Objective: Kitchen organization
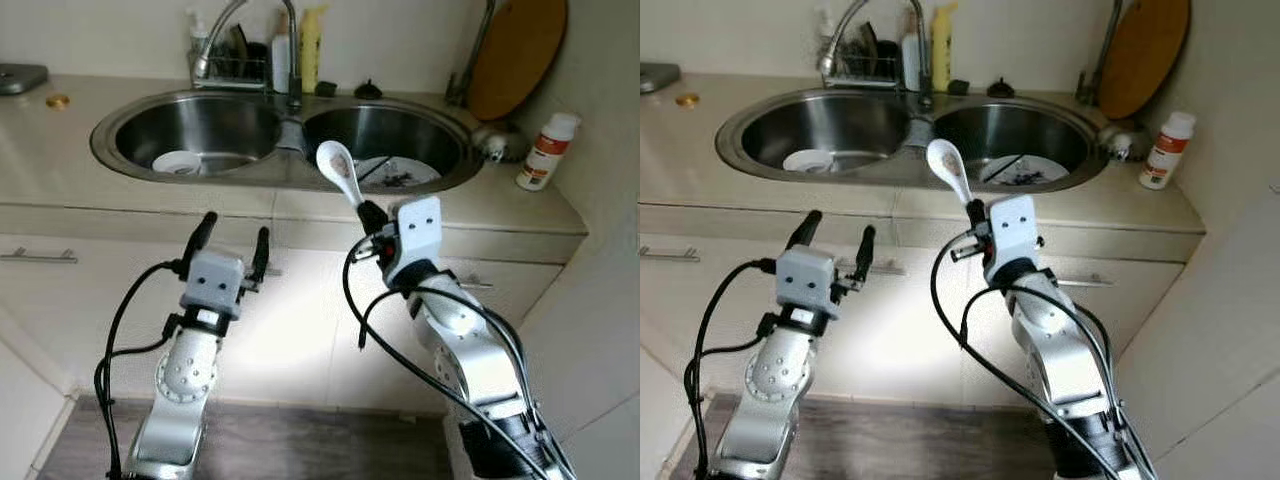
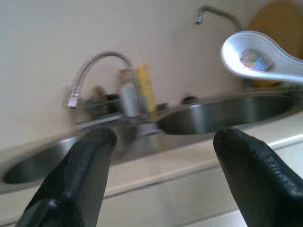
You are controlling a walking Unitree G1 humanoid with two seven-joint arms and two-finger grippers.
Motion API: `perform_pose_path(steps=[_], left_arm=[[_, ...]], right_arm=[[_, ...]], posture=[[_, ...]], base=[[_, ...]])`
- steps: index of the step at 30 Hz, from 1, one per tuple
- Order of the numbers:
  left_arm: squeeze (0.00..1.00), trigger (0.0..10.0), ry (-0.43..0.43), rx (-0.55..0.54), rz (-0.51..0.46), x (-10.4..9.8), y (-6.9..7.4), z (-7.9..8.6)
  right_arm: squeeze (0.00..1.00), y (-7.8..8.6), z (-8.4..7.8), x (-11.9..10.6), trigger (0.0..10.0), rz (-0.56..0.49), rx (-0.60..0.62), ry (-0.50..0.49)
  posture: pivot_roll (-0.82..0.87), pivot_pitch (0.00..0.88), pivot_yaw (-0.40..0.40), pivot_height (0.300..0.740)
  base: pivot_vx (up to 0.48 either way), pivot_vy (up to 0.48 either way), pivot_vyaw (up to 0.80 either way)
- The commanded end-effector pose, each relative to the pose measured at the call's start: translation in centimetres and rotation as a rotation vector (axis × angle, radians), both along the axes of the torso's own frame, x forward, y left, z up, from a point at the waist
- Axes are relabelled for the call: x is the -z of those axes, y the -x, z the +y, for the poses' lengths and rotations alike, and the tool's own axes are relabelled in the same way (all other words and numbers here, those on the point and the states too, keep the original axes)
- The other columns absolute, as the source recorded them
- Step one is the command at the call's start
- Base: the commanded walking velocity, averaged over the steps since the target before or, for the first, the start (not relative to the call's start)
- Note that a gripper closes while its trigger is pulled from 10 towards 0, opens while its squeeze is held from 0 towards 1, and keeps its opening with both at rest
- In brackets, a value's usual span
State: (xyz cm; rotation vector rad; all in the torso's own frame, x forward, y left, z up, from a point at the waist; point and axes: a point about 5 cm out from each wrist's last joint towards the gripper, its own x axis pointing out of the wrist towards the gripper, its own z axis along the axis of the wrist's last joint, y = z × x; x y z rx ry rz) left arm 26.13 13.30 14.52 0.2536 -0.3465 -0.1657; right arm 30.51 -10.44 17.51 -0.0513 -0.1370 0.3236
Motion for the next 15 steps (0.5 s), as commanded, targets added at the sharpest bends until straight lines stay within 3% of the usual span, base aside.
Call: perform_pose_path(steps=[1,15], left_arm=[[0.00,10.0,-0.015,-0.013,-0.009,-0.30,-0.11,0.58],[0.00,10.0,-0.012,-0.015,-0.019,-0.52,-0.18,0.57]], right_arm=[[0.00,-0.06,0.30,-0.81,10.0,-0.033,-0.004,-0.010],[0.00,-0.16,0.49,-1.13,10.0,-0.052,-0.010,0.009]], posture=[[0.10,0.000,-0.045,0.740],[0.10,0.000,-0.046,0.740]], base=[[0.277,0.000,0.00],[0.271,0.000,0.00]])
